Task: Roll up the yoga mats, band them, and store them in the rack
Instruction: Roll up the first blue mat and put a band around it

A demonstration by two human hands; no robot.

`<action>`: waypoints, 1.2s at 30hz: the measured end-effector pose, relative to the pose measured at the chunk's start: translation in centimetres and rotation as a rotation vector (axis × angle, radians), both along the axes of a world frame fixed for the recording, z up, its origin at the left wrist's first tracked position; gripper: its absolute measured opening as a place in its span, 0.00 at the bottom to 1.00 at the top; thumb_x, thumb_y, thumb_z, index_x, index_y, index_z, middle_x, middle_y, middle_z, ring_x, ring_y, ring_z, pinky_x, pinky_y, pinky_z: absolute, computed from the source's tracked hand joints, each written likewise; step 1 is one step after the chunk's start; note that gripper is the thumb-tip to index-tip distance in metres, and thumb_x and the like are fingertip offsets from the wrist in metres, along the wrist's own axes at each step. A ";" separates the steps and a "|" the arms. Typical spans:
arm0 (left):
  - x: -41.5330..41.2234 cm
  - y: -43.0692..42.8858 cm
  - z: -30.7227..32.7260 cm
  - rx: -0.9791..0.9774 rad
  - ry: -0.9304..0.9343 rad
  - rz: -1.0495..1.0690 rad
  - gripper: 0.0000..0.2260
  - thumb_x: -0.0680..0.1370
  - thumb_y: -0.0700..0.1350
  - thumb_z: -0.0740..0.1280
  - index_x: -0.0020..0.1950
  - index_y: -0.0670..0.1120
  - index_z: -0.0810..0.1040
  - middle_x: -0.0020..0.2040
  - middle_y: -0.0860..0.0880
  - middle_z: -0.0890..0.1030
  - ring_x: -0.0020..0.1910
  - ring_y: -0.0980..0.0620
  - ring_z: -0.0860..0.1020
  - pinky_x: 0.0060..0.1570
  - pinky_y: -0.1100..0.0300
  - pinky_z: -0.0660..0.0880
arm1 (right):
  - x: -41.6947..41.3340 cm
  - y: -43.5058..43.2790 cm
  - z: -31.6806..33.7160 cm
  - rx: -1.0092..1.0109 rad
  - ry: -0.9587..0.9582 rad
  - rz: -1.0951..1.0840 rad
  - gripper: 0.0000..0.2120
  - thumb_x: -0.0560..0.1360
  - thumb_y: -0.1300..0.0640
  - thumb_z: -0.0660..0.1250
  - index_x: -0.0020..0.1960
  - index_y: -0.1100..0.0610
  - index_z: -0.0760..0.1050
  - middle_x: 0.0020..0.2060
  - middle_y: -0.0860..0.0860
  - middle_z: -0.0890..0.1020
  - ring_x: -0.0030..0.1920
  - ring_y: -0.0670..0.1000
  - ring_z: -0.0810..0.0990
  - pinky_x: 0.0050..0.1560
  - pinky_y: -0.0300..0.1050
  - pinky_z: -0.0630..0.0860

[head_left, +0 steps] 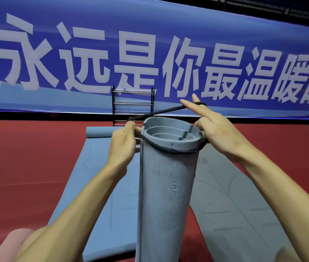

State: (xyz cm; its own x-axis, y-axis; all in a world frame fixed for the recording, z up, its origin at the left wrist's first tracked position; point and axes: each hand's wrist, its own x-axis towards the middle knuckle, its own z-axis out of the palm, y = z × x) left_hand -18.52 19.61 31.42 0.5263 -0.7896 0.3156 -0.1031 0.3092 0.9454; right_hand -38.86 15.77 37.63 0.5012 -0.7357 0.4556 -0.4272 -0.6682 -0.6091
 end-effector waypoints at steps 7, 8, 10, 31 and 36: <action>0.2 0.2 0.9 0.044 0.041 -0.091 0.24 0.81 0.44 0.53 0.28 0.46 0.77 0.28 0.50 0.81 0.29 0.53 0.78 0.30 0.64 0.74 | -0.9 -2.5 1.8 0.208 -0.026 0.062 0.27 0.72 0.42 0.49 0.70 0.32 0.63 0.72 0.46 0.65 0.42 0.49 0.81 0.36 0.41 0.74; 0.2 0.2 0.9 0.069 0.055 -0.113 0.24 0.80 0.43 0.53 0.27 0.47 0.77 0.28 0.51 0.81 0.30 0.53 0.77 0.31 0.62 0.73 | -1.0 -2.8 1.7 0.261 -0.057 0.087 0.26 0.72 0.41 0.49 0.69 0.32 0.65 0.72 0.48 0.65 0.40 0.49 0.81 0.34 0.40 0.74; 0.3 0.2 0.7 0.118 0.101 -0.153 0.20 0.79 0.41 0.54 0.29 0.48 0.77 0.29 0.51 0.80 0.31 0.53 0.76 0.32 0.61 0.72 | -1.3 -3.6 1.4 0.366 -0.124 0.117 0.24 0.73 0.41 0.52 0.68 0.34 0.67 0.74 0.49 0.65 0.36 0.48 0.81 0.29 0.37 0.72; -1.6 -1.2 -3.7 0.089 0.014 -0.246 0.25 0.74 0.29 0.52 0.54 0.51 0.83 0.48 0.55 0.84 0.45 0.59 0.79 0.43 0.66 0.75 | -0.6 -3.2 -9.7 0.651 -0.592 0.308 0.43 0.56 0.26 0.72 0.65 0.49 0.73 0.62 0.45 0.80 0.64 0.43 0.76 0.65 0.40 0.72; -1.4 -1.3 -3.6 0.092 0.047 -0.188 0.19 0.75 0.34 0.56 0.45 0.50 0.84 0.43 0.57 0.83 0.42 0.57 0.76 0.42 0.62 0.71 | -1.8 -3.8 -10.8 0.651 -0.502 0.394 0.30 0.65 0.51 0.77 0.65 0.51 0.72 0.61 0.47 0.80 0.62 0.46 0.78 0.58 0.39 0.76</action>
State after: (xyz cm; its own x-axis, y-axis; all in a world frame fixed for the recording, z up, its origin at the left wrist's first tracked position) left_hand -19.90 18.29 27.84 0.3796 -0.8996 0.2159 -0.0068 0.2307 0.9730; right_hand -40.63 11.93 26.88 0.6253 -0.7417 0.2425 0.1766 -0.1682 -0.9698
